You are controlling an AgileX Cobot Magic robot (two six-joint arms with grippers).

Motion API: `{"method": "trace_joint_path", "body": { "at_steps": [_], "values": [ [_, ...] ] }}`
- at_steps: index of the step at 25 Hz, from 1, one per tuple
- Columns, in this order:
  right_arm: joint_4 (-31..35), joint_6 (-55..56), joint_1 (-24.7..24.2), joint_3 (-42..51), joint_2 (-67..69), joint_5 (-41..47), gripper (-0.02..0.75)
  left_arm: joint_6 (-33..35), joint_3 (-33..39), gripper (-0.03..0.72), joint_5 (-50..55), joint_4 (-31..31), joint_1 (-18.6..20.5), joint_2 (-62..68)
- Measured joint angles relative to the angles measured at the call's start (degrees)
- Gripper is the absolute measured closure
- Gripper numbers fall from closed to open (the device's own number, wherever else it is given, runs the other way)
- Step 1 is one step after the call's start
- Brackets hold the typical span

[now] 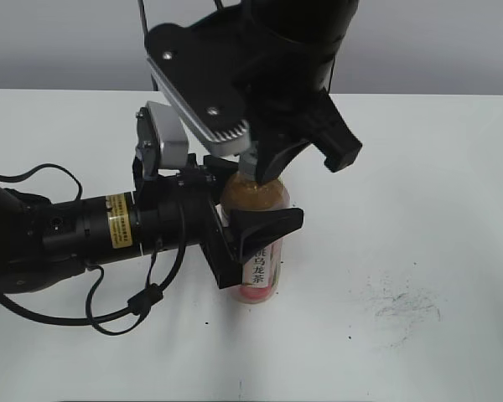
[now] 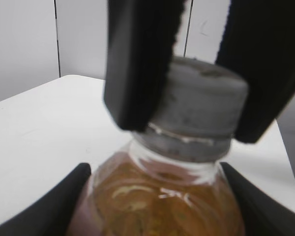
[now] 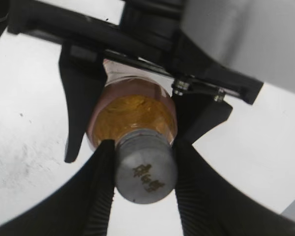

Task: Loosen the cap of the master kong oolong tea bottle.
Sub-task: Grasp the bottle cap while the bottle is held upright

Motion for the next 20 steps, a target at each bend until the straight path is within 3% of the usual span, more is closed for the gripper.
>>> {"method": "trace_joint_path", "body": {
  "at_steps": [7, 11, 15, 20],
  "values": [
    [0.3, -35.6, 0.0, 0.0, 0.0, 0.2, 0.464, 0.0, 0.0, 0.240, 0.0, 0.1, 0.0, 0.0],
    [0.3, -49.7, 0.0, 0.0, 0.0, 0.1, 0.463, 0.0, 0.0, 0.240, 0.0, 0.0, -0.1, 0.0],
    [0.0, -51.4, 0.0, 0.0, 0.0, -0.1, 0.463, -0.1, 0.0, 0.240, 0.0, -0.2, -0.1, 0.0],
    [-1.3, -37.9, 0.1, 0.0, 0.0, -0.3, 0.424, -0.4, -0.1, 0.240, 0.2, -0.4, -0.1, 0.0]
  ]
}}
